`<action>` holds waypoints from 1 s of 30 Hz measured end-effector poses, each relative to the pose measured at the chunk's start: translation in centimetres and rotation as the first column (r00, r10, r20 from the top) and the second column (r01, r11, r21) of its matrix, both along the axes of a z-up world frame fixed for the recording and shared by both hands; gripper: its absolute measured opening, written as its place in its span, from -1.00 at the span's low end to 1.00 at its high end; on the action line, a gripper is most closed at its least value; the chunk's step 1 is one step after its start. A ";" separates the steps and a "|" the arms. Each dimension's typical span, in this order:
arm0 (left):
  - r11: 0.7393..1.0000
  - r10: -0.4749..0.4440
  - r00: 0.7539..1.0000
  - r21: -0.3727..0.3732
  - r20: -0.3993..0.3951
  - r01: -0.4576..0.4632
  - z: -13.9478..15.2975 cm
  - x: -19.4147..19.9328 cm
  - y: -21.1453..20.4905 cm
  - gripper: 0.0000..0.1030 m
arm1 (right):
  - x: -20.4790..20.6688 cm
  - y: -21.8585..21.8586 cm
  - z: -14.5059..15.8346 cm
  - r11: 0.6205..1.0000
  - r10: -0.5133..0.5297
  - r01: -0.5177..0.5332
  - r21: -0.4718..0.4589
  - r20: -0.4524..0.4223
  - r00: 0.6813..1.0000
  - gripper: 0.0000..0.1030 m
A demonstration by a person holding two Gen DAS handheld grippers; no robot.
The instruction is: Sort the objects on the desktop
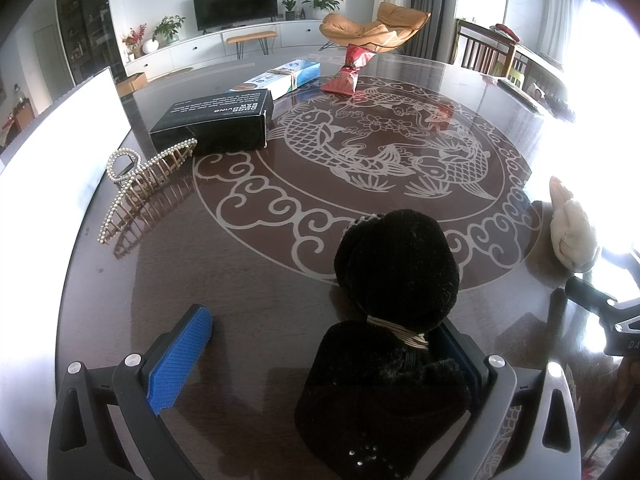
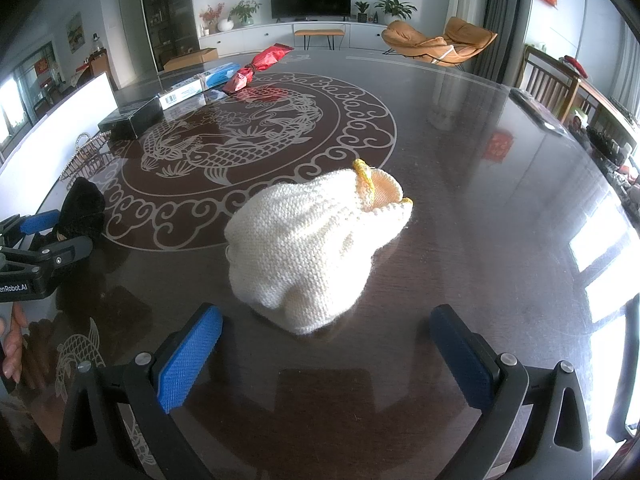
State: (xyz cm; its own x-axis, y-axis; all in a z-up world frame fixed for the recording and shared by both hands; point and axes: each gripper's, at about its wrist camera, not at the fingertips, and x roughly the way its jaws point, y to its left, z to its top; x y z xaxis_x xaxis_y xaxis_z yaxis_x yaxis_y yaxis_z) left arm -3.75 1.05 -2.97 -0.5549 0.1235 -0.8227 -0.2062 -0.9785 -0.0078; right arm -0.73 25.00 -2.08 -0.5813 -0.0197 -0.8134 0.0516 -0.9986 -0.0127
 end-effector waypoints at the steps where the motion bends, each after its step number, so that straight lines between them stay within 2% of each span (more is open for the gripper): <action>1: 1.000 0.000 1.000 0.000 0.000 0.000 0.0 0.0 0.0 1.00 | 0.0 0.0 0.0 1.000 0.000 0.000 0.000 0.000 1.000 1.00; 30: 1.000 0.000 1.000 0.000 -0.001 0.000 0.0 0.0 -0.1 1.00 | 0.0 0.0 0.0 1.000 0.000 0.000 0.000 0.000 1.000 1.00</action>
State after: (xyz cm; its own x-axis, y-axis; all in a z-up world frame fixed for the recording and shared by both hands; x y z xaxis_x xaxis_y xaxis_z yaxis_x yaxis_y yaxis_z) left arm -3.73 0.97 -3.00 -0.5553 0.1237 -0.8224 -0.2063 -0.9785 -0.0079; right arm -0.77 24.99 -2.09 -0.5814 -0.0199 -0.8134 0.0515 -0.9986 -0.0123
